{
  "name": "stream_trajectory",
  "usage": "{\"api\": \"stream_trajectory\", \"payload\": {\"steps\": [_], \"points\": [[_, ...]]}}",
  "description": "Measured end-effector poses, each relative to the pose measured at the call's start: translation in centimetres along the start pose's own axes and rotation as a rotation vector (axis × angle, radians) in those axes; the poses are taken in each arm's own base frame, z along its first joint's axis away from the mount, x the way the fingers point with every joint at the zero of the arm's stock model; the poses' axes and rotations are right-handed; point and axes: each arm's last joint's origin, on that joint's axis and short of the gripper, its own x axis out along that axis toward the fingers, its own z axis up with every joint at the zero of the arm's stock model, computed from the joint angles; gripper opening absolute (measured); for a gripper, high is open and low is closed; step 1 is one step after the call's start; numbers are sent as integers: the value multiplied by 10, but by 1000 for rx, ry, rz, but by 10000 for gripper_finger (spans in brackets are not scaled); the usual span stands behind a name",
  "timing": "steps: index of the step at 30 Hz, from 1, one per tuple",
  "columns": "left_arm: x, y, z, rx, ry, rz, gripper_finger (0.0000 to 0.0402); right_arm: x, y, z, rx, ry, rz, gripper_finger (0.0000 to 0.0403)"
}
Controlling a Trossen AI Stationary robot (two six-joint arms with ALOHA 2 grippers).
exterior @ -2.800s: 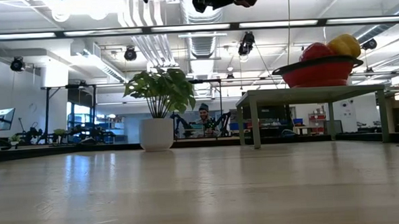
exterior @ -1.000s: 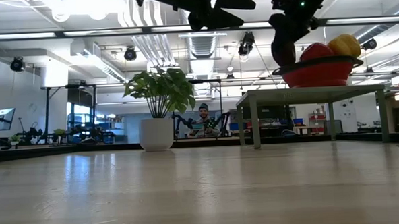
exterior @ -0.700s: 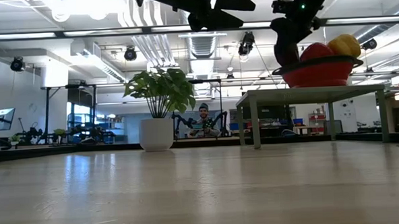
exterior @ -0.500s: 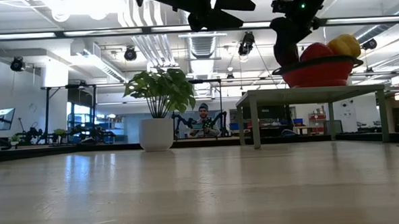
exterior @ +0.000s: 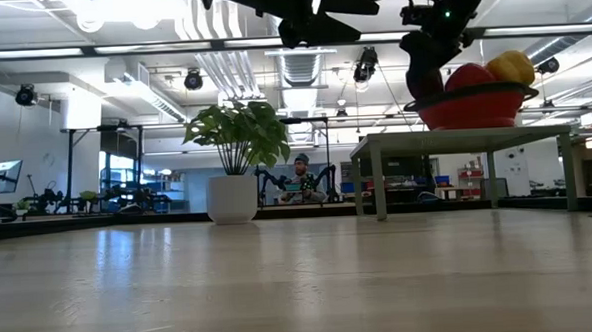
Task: Pick & Place Fruit
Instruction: Put the dark red apple into the red strainer bowl on the shelf, then put the yellow knife on the shelf
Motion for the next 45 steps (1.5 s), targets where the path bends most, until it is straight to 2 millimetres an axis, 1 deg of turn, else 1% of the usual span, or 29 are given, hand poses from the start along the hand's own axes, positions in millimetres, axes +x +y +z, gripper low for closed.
{"api": "stream_trajectory", "payload": {"steps": [7,12,26,36,45], "points": [[0,0,0,0,0,-1,374,0,-1,0,-14,1,-3,347],[0,0,0,0,-1,0,374,0,-1,0,-31,2,-3,364],[-1,0,1,0,-4,0,374,-3,-3,1,-48,-11,-3,366],[-1,0,1,1,-4,0,374,-9,-6,7,-36,-43,4,366],[-1,0,1,1,-4,0,374,-19,-13,19,-14,-92,-1,366]]}}
